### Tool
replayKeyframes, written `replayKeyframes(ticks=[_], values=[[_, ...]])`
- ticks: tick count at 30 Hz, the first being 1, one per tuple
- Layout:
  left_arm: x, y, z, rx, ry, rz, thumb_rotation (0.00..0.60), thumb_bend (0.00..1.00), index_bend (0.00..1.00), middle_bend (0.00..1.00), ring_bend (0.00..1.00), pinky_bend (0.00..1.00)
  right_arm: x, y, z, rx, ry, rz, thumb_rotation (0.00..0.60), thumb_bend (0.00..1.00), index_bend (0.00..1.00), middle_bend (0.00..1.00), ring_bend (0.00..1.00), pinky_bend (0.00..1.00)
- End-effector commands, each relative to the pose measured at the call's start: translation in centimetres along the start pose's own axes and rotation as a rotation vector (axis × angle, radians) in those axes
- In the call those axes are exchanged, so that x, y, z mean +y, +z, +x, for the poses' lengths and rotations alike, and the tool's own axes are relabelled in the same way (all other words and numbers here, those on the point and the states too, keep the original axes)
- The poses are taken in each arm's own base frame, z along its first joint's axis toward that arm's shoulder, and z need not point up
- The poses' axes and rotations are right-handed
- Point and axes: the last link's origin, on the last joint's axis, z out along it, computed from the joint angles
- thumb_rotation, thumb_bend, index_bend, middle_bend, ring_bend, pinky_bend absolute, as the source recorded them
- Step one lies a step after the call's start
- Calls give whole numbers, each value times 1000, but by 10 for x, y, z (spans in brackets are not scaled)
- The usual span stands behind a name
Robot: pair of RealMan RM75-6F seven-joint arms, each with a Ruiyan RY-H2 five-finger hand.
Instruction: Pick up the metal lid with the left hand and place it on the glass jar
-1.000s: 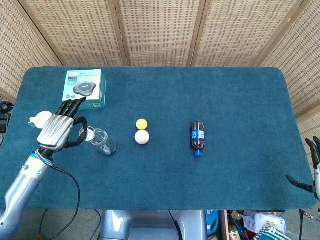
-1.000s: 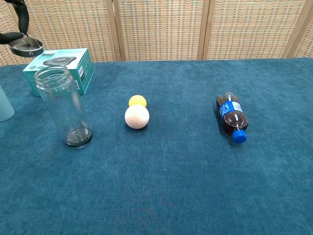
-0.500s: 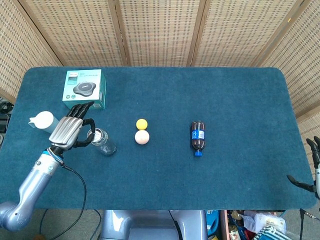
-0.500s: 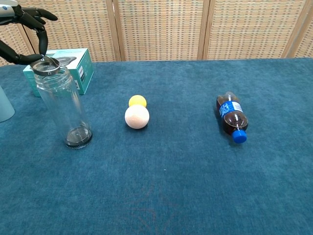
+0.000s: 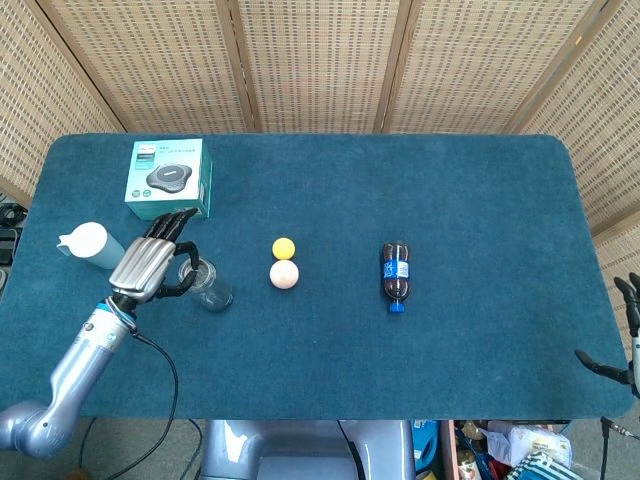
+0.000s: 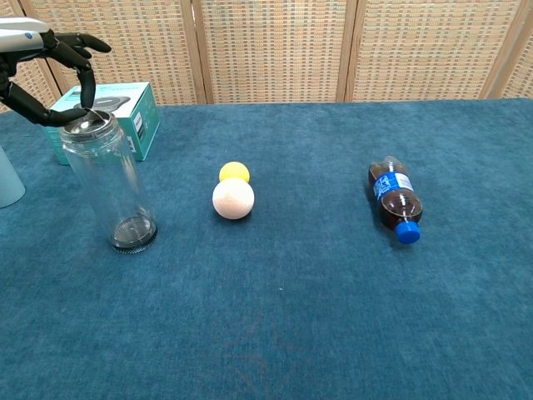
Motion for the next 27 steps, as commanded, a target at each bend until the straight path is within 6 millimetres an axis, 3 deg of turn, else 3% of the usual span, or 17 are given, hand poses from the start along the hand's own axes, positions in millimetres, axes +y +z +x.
replayKeyframes(ticks=[1, 2, 4, 6, 7, 10, 17, 21, 24, 26, 27], values=[[-2, 1, -3, -3, 6, 7, 600, 442, 598, 0, 0, 0, 0, 0, 0, -1, 1, 1, 600, 0, 5, 0, 0, 0], [-2, 1, -4, -5, 5, 8, 600, 441, 551, 0, 0, 0, 0, 0, 0, -1, 1, 1, 600, 0, 5, 0, 0, 0], [-2, 1, -4, -6, 6, 11, 600, 441, 231, 0, 0, 0, 0, 0, 0, -1, 1, 0, 600, 0, 5, 0, 0, 0], [-3, 1, -4, -9, 9, 13, 600, 429, 21, 0, 0, 0, 0, 0, 0, 0, 1, -1, 600, 0, 5, 0, 0, 0], [-3, 1, -4, -10, 4, 13, 600, 408, 0, 0, 0, 0, 0, 0, 0, 0, 1, -1, 600, 0, 5, 0, 0, 0], [-2, 0, -1, 12, -8, 4, 600, 352, 0, 0, 0, 0, 0, 0, 0, 0, 2, -1, 600, 0, 4, 0, 0, 0], [-6, -10, 5, 49, -14, -6, 600, 345, 0, 0, 0, 0, 0, 0, 0, -1, 2, 1, 600, 0, 4, 0, 0, 0], [-23, -34, 8, 82, -18, 18, 600, 345, 0, 0, 0, 0, 0, -1, 1, 1, 4, 2, 600, 0, 5, 0, 0, 0], [-46, -59, 3, 107, -10, 42, 600, 350, 0, 0, 0, 0, -1, 0, 0, -4, 5, 3, 600, 0, 4, 0, 0, 0], [-50, -64, 1, 96, -19, 15, 600, 460, 93, 0, 0, 0, -2, 0, 0, -5, 4, 6, 600, 0, 5, 0, 0, 0], [-50, -66, -1, 86, -29, -5, 600, 588, 188, 0, 0, 0, -2, 0, 0, -5, 4, 8, 600, 0, 5, 0, 0, 0]])
